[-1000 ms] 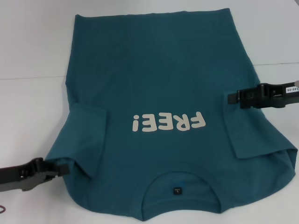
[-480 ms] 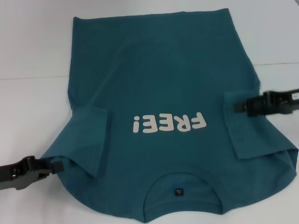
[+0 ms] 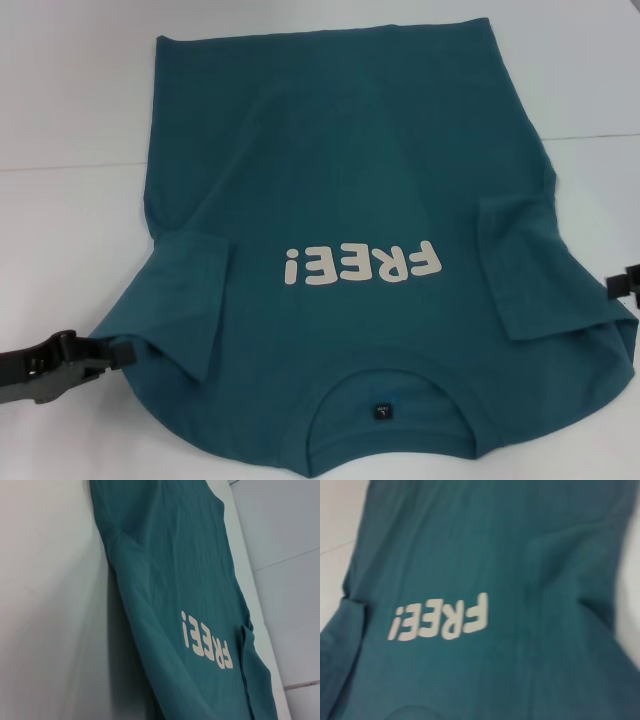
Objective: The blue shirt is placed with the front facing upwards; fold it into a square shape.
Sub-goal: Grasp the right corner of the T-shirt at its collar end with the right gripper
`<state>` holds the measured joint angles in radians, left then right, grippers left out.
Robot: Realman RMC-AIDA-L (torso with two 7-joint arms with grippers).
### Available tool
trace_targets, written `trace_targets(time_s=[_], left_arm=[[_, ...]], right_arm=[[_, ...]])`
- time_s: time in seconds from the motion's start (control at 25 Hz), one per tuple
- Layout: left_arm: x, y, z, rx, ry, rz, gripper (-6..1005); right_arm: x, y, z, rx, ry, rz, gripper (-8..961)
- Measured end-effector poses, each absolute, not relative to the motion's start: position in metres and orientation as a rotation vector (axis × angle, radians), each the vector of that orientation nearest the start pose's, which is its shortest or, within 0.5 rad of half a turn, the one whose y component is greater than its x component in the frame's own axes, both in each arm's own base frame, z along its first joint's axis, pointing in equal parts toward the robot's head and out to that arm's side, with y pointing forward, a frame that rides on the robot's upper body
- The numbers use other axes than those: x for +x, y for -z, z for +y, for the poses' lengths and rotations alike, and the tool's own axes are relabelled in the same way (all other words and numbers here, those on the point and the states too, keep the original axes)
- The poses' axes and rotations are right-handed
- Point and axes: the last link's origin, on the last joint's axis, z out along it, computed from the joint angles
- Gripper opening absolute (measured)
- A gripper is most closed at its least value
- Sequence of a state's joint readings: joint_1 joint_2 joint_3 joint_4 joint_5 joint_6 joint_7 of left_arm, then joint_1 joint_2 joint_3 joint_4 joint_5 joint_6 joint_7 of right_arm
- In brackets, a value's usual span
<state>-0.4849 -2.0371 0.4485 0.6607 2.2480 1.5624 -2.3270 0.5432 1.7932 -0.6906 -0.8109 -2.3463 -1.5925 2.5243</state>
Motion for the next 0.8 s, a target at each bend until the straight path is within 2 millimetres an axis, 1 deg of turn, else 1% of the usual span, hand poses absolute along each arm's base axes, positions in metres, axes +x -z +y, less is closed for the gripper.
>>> trace_targets(time_s=[0.16, 0.24, 0.32, 0.52, 0.8], left_arm=[[-0.322, -0.029, 0.313, -2.072, 0.718, -2.01, 1], [-0.322, -0.029, 0.313, -2.07, 0.717, -2.01, 1], [-0.322, -0.029, 0.313, -2.069, 0.718, -2.011, 1], [-0.321, -0.028, 0.313, -2.068, 0.722, -2.013, 1], [-0.321, -0.027, 0.313, -2.069, 0.728, -2.012, 1]], right_arm=[[0.335, -0.138, 0.347, -2.059, -0.247, 1.782, 599], [0.338, -0.134, 0.348, -2.038, -0.273, 1.766, 592], [0.34, -0.13, 0.35, -2.028, -0.257, 1.765, 585], [0.339, -0.125, 0.358, -2.031, -0.166, 1.741, 558], [0.339, -0.124, 0.362, -2.013, -0.209, 1.752, 530]])
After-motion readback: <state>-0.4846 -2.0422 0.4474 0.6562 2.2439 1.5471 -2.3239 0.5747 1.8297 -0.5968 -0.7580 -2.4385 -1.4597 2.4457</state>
